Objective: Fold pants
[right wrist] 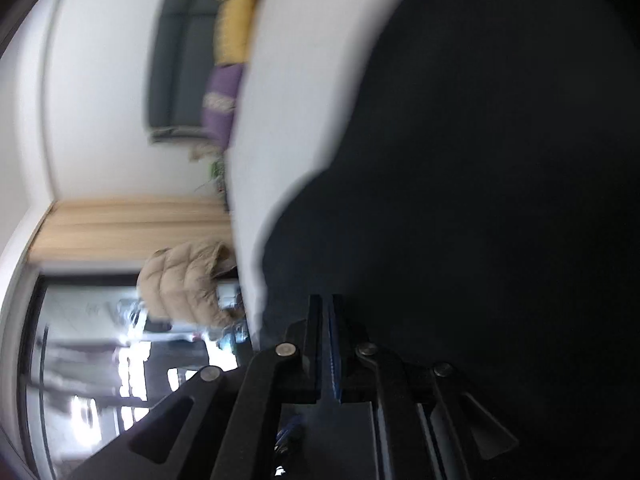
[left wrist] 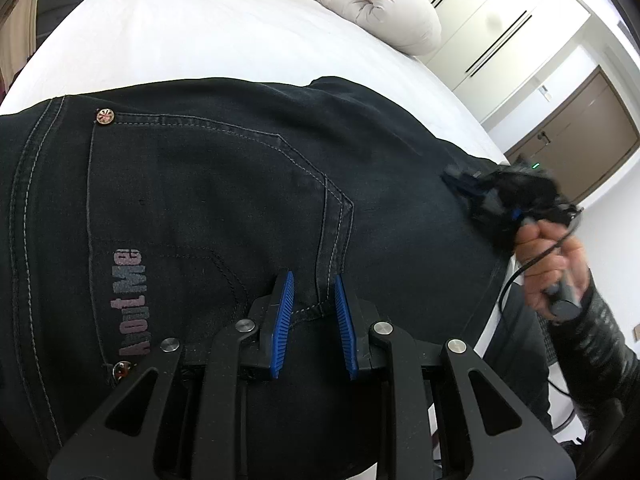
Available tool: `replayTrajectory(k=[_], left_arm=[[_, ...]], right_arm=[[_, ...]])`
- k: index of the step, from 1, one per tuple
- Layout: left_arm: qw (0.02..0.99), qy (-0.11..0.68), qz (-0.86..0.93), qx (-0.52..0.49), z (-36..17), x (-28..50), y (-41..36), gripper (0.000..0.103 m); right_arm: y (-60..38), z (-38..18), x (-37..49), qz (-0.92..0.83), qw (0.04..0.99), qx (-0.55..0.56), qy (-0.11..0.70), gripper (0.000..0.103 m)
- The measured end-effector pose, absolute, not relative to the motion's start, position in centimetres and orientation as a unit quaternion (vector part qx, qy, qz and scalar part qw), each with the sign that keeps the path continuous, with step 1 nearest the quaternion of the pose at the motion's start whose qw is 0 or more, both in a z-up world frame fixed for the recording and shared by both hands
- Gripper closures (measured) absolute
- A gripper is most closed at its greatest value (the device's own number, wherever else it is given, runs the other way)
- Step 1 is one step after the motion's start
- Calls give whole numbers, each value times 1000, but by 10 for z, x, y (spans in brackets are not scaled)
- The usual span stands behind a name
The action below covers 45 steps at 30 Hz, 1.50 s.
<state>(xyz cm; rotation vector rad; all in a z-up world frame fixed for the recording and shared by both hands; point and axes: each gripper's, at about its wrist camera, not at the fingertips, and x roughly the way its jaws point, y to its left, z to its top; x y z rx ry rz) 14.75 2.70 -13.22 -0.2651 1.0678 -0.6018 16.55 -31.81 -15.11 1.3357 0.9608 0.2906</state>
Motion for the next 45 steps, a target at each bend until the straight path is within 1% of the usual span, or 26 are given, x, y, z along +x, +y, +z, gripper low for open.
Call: replayTrajectory(k=[1,3,5,8,10,12,13,14,15,16,18,20,24,26,28,29,30,32,36,38,39,41,42,43,44,45], left_arm=[[810,500,-282,-124,-132,147,27,82],[810,500,-280,-126,-132,147,27,82],[811,500,-278,-125,-133,148,26,82],[811,500,-277,-123,-133,148,24,82],[811,501,-277,-123,-133,149,24,82],[811,500,-278,-125,-133,149,24,82],[811,500,-278,-126,-133,149,25,82],[811,499,-278,-129,-133,149,26,82],[810,498,-278,-134,-133,149,28,82],[810,499,-276,-140,-132,149,29,82],[811,503,-263,-141,-124,149,30,82],[825,494,-251,-114,-104,146,22,82],[828,456,-309,-109,-63,164,-15,82],[815,461,-332,-115,-62,185,-38,82],[795,477,-349,-137,-76,214,-58,82],[789,487,-346,-143,-87,225,-62,82],[784,500,-337,-145,-98,234,-62,82],[781,525,-304,-150,-121,244,-47,82],[784,514,-269,-223,-134,240,30,82],[795,503,-249,-230,-132,232,60,82],[800,497,-240,-235,-130,227,78,82],[803,491,-235,-241,-130,219,97,86],[808,489,-229,-234,-131,213,104,86],[811,489,-222,-231,-133,210,107,87],[813,487,-219,-234,-133,205,110,87],[814,483,-217,-239,-134,200,112,87]], right_arm=[[-343,-159,165,130,657,631,392,103],[-373,-151,161,89,678,630,367,103],[-433,-148,154,30,703,629,329,103],[-505,-157,136,-25,676,684,274,103],[-538,-149,129,-78,700,660,263,103],[-571,-148,119,-111,689,678,232,103],[-579,-139,115,-130,684,680,229,103],[-582,-124,113,-157,702,654,234,101],[-580,-109,112,-169,722,626,242,98],[-565,-91,115,-145,742,606,247,98],[-532,-76,122,-88,750,606,249,98],[-480,-67,132,-9,756,593,276,98],[-376,-79,168,109,728,583,344,98],[-333,-91,199,132,718,559,393,98],[-305,-108,217,144,699,562,420,98],[-298,-116,227,147,691,558,434,98],[-290,-123,223,132,691,551,450,103],[-306,-135,206,128,680,577,434,103],[-330,-121,189,62,719,556,411,103],[-349,-115,180,21,722,564,401,103],[-353,-108,183,10,728,558,399,98],[-325,-87,198,41,743,523,416,95],[-312,-80,207,68,740,513,429,78],[-281,-73,222,112,733,495,452,50],[-257,-68,231,136,733,481,461,44],[-243,-67,244,158,736,467,464,42]])
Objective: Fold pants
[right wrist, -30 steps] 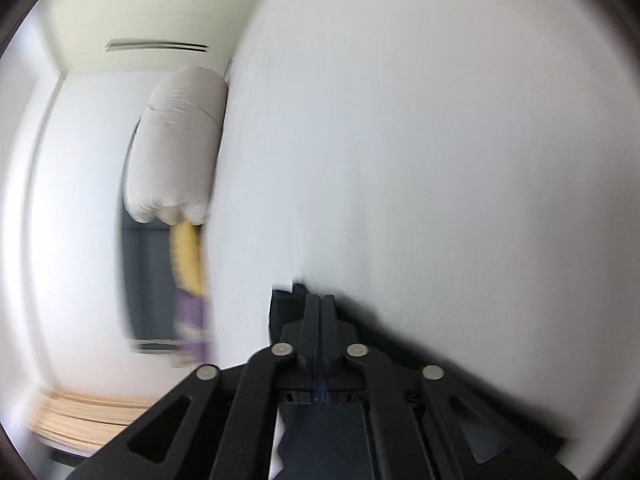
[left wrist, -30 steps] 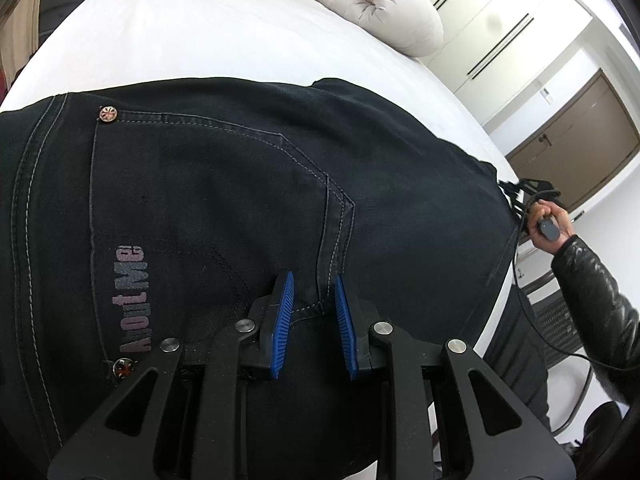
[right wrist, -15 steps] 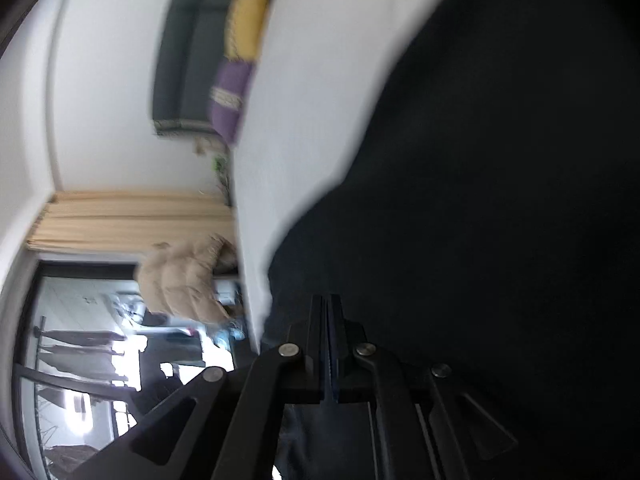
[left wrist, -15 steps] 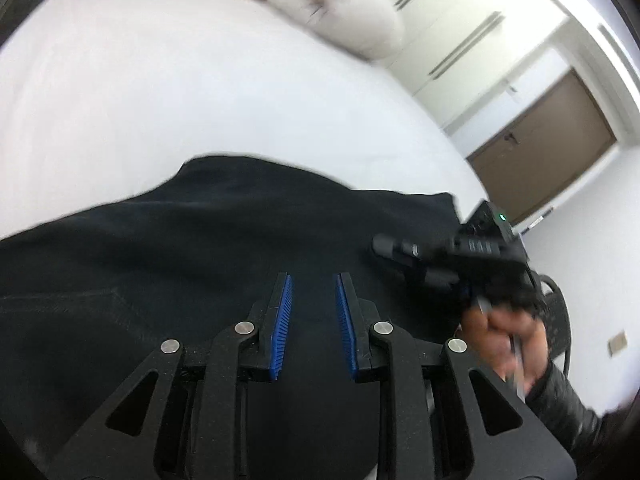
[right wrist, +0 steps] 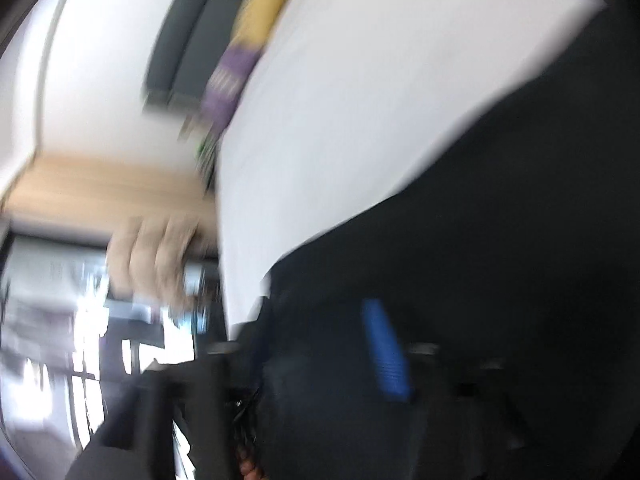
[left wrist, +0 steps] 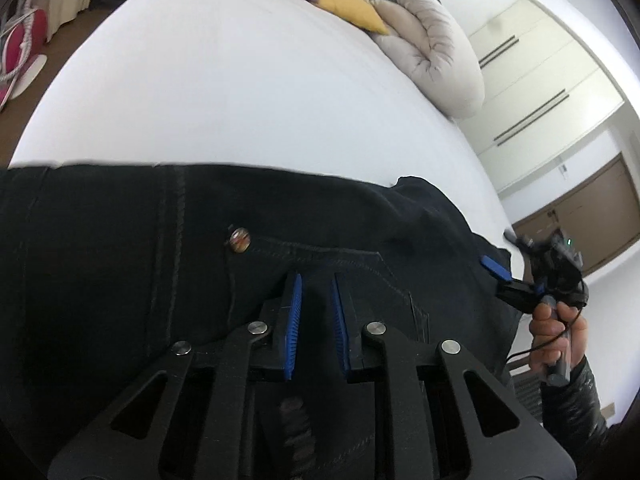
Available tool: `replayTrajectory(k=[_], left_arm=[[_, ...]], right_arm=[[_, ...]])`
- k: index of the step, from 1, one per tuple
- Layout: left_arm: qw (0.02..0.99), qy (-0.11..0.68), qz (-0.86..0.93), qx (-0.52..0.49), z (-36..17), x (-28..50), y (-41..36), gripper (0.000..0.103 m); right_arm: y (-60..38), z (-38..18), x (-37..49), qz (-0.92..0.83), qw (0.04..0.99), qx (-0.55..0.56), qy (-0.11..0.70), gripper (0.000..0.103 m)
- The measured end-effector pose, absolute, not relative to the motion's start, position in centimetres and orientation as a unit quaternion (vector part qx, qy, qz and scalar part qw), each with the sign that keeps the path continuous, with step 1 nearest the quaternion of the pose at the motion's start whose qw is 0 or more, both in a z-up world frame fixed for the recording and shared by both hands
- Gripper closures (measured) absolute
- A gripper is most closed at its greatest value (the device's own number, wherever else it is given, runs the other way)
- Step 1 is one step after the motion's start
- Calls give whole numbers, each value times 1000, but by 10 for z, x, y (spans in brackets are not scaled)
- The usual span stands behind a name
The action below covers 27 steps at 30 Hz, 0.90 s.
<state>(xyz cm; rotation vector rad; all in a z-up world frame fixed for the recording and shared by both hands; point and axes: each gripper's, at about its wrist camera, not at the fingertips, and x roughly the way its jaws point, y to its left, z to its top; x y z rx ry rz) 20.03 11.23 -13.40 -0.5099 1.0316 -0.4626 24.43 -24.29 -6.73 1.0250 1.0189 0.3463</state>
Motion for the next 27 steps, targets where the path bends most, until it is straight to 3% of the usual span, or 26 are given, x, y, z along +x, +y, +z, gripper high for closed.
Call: replayTrajectory(k=[5,6,7,9,10,14,17,21,23,24,25,27], left_arm=[[813,474,-212,-264,-138,190,123,87],[812,472,-214,-269,-139,190,126,87],[810,472,-217,-273,-141,190,128,87],[808,470,-219,-278,-143,188,132,87],[808,470,-219,-278,-146,190,135,87],[809,468,-221,-280,-150,191,135,87],[812,466,-218,-276,-153,193,134,87],[816,467,-214,-267,-150,192,131,87],[817,469,-211,-262,-148,191,126,87],[818,470,-210,-259,-147,191,124,87],[819,471,-208,-254,-145,190,123,87],[821,473,-203,-245,-143,190,120,87]], right_arm=[[-148,-90,298,253,678,448,526,42],[-138,-102,311,256,663,451,540,52],[-143,-112,303,249,662,451,545,70],[-148,-121,308,233,660,461,545,86],[-158,-121,315,220,659,483,533,88],[-234,-111,284,77,734,486,467,86],[-224,-89,269,119,738,483,456,82],[-185,-82,223,215,711,485,462,55],[-167,-100,196,225,697,480,483,54],[-166,-114,188,209,695,479,494,63],[-171,-124,184,197,691,494,490,87],[-203,-132,174,173,681,525,481,93]])
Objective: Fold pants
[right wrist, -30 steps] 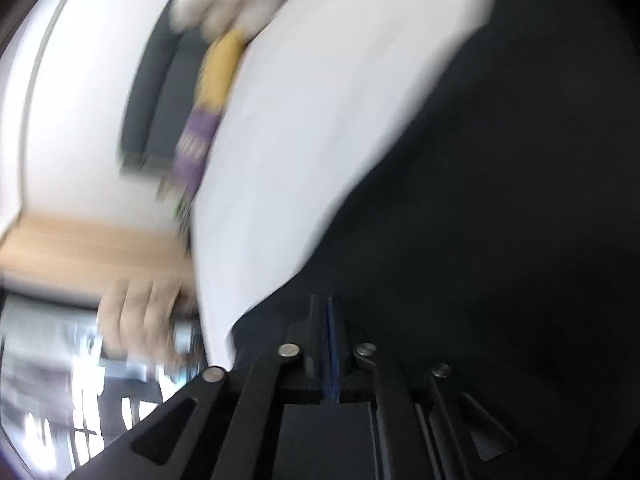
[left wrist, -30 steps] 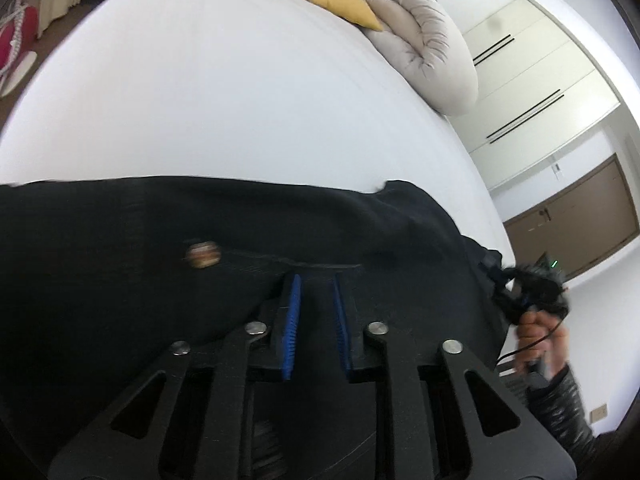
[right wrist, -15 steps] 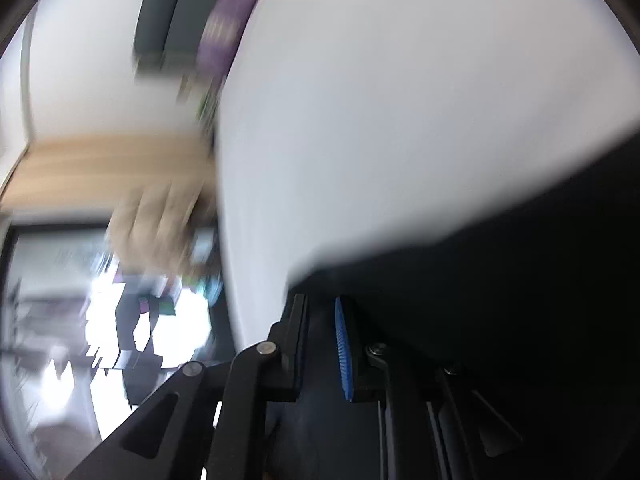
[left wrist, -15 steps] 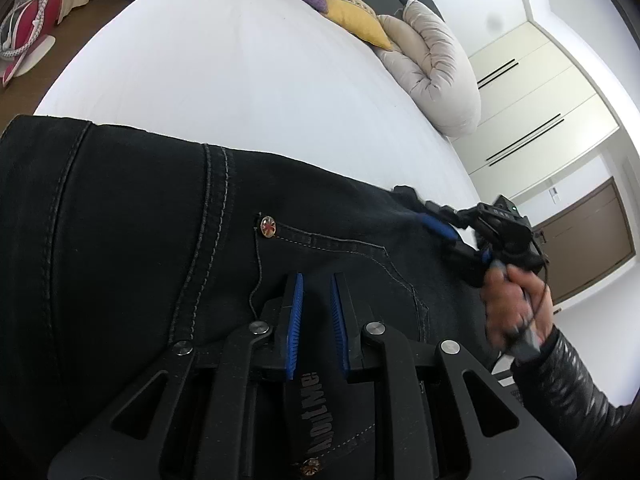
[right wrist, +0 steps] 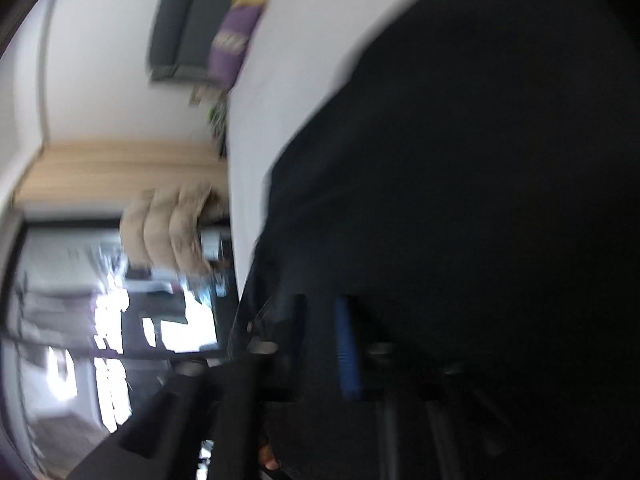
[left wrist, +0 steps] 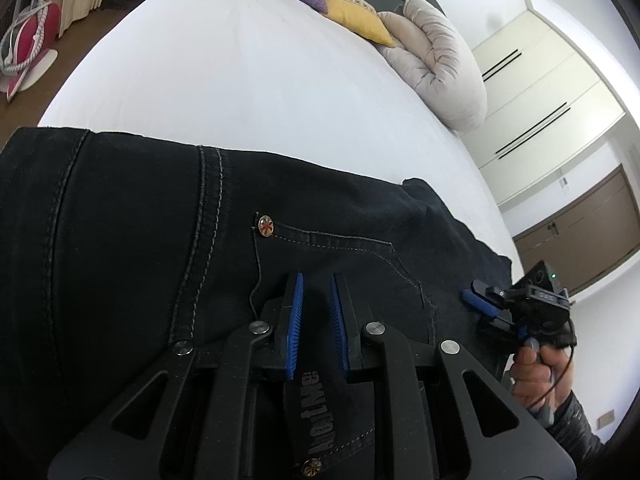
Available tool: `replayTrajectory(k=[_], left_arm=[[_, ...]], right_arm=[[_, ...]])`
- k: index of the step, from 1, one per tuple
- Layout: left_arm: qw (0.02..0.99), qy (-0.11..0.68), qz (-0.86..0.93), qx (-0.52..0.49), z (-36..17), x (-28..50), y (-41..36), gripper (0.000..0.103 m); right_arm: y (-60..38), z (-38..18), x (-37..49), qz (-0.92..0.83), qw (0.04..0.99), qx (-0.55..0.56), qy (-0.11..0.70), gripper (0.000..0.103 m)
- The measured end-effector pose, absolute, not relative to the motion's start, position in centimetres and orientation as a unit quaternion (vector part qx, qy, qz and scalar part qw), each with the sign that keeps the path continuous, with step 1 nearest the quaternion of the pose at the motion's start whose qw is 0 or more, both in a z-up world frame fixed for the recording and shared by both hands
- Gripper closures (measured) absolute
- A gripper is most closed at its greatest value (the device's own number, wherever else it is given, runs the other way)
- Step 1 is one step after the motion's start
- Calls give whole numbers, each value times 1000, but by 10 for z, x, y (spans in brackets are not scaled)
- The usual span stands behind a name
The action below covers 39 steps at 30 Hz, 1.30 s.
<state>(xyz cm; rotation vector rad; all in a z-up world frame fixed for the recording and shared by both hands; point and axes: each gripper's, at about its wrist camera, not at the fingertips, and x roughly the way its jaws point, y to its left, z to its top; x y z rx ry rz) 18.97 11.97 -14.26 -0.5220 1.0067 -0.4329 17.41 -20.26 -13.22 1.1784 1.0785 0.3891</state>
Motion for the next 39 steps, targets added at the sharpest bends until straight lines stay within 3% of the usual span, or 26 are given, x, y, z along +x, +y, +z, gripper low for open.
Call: replayTrajectory(k=[6,11,12,13,14,15,16,23,33,39], left_arm=[[827,473,-195,-233,-141,188,118,87],[830,473,-188,-228,-139,188,116,87],[831,475,-183,-223,-137,188,115,87],[832,478,-178,-218,-135,187,112,87],[834,480,-170,-211,-131,186,110,87],[838,480,-161,-203,-125,184,106,87],[842,476,-161,-197,-117,183,99,87],[826,468,-258,-179,-87,180,18,87],[780,528,-277,-191,-134,178,-16,87],[774,532,-278,-199,-145,176,-8,87]], right_arm=[[-343,-118,139,43,733,571,368,95],[-463,-104,47,-108,747,584,299,92],[-478,-99,30,-129,750,580,291,83],[-487,-89,9,-151,756,575,274,66],[-490,-82,-4,-160,760,574,259,56],[-491,-77,-12,-162,762,575,251,37],[-491,-71,-22,-166,763,575,243,33],[-495,-84,-25,-133,752,601,236,33],[-537,-121,-15,-102,731,637,222,33],[-536,-120,1,-71,732,643,214,45]])
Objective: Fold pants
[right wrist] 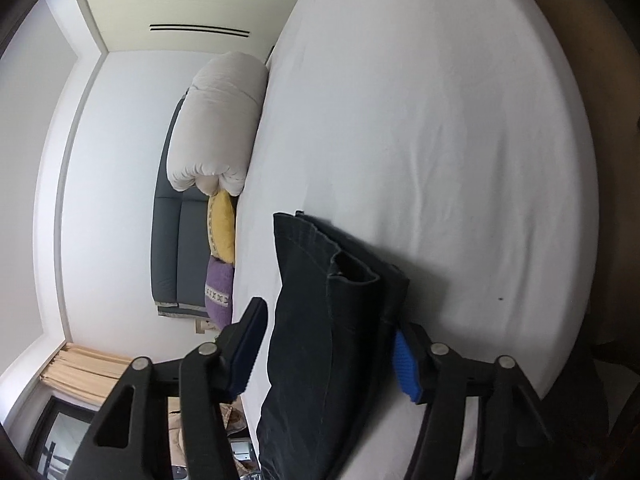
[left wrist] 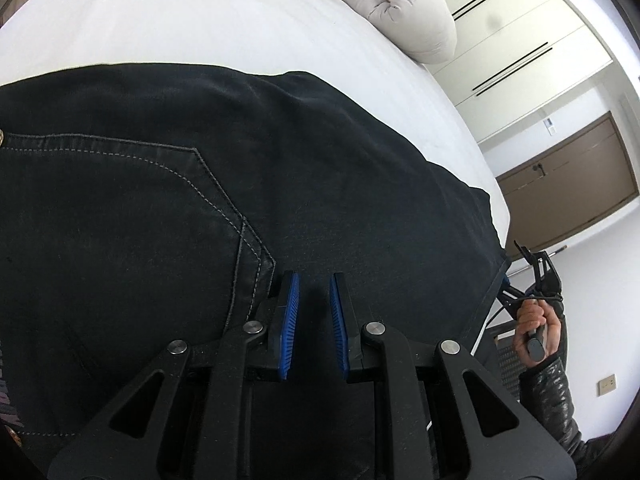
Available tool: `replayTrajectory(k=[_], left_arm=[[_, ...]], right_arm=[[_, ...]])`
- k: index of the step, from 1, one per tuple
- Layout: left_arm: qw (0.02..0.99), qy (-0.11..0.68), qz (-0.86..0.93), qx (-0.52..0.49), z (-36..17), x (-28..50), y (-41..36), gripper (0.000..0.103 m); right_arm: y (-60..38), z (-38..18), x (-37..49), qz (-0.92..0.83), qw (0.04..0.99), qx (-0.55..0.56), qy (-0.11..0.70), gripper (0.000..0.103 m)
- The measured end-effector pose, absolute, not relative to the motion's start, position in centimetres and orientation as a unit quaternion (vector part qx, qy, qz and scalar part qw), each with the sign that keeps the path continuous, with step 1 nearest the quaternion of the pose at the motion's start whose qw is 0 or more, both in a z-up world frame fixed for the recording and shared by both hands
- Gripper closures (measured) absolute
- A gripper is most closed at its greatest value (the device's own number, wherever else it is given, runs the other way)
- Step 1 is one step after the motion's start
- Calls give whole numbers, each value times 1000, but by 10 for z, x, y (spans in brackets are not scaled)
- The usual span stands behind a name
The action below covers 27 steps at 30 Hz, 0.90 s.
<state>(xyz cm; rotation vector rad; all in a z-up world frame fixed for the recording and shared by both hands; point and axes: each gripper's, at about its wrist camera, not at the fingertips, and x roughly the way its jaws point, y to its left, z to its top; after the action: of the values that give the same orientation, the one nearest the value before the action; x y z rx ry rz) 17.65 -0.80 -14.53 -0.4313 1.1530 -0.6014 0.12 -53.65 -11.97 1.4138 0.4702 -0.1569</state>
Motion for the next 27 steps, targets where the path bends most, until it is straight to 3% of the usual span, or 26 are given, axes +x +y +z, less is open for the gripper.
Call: replayTrajectory(k=[3,5,6,7,21,27], left_arm=[[773,533,-279,-201,-147,175,-7,87],[775,532,-278,-197,-149,171,-4,87],[775,532,-278,-196,-148,173,-5,87],[776,532,-278,-195,-147,173,-5,87],[771,529,-284,-212,-151,175,1,87],[771,524,-284,-226,-152,175,11,87]], right_arm=[[-535,-121,13,-66,740,631,221,56],[-536,-125,19,-69,742,627,227,72],[-538,-128,20,-73,740,627,232,91],[-540,-133,20,-78,733,633,236,94],[-531,-105,34,-121,772,560,275,97],[-416,-14,71,-52,879,345,325,97]])
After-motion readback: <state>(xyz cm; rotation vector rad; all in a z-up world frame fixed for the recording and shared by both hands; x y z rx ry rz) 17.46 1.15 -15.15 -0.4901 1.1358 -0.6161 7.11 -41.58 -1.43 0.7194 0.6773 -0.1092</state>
